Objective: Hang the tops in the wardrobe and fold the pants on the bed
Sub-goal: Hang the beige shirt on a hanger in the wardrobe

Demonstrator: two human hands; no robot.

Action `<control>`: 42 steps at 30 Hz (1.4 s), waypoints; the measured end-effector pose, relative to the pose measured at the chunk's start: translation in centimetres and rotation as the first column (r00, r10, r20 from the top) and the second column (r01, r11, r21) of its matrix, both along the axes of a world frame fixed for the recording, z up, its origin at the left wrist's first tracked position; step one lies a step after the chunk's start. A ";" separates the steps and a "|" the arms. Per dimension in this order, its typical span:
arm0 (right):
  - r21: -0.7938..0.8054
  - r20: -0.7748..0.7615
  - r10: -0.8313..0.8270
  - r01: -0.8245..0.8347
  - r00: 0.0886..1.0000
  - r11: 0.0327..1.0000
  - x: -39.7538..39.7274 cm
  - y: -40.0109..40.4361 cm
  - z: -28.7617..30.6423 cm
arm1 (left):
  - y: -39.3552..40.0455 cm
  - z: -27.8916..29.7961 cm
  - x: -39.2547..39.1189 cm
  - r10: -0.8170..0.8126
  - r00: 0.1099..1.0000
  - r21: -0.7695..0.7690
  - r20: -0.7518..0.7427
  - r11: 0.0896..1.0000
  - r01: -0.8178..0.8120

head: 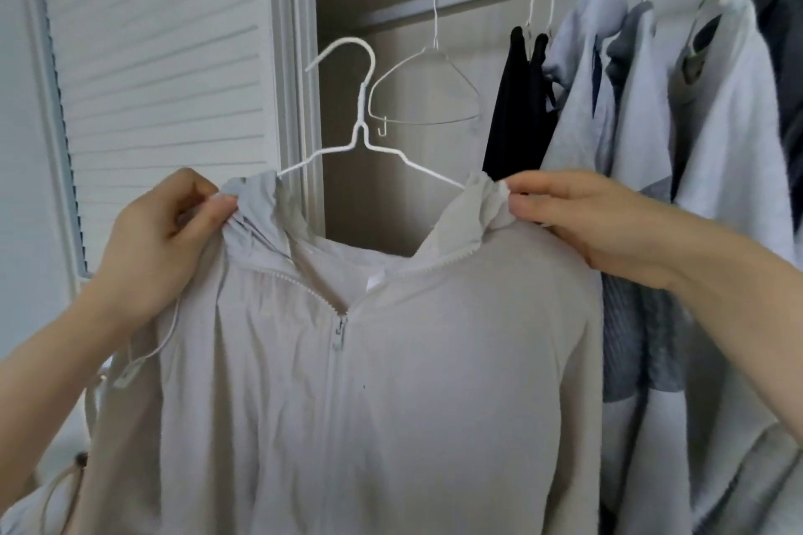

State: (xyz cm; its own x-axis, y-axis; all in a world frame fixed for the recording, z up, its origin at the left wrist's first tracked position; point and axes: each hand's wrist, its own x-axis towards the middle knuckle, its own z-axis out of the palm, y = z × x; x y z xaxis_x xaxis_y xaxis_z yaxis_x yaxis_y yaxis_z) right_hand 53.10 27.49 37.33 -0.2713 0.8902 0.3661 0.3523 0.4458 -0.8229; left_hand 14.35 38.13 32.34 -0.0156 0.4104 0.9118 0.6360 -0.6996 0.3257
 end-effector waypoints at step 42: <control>0.374 -0.185 -0.718 0.724 0.671 0.580 -14.3 15.5 14.8 | 5.8 4.3 15.1 -0.435 0.900 -0.281 0.021 0.861 0.423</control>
